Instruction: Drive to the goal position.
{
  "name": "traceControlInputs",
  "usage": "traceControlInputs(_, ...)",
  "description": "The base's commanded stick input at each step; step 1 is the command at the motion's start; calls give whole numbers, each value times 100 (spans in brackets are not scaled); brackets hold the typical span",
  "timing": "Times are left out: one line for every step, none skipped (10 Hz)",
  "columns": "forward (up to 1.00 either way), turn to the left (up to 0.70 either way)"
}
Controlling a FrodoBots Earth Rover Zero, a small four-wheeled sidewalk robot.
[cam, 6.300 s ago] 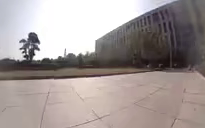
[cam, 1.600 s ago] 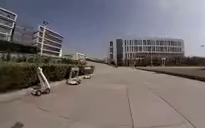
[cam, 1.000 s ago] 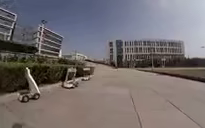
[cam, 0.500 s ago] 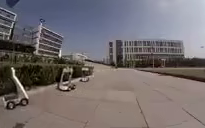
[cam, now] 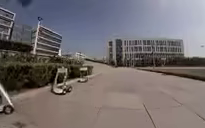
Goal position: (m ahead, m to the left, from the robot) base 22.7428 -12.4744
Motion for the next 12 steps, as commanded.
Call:
traceControlInputs(70,-1)
traceControlInputs(70,-5)
traceControlInputs(70,-17)
traceControlInputs(70,-29)
traceControlInputs(70,-33)
traceControlInputs(70,-34)
traceControlInputs(70,-33)
traceControlInputs(70,-22)
traceControlInputs(70,-12)
traceControlInputs(70,-2)
traceControlInputs(70,0)
traceControlInputs(70,0)
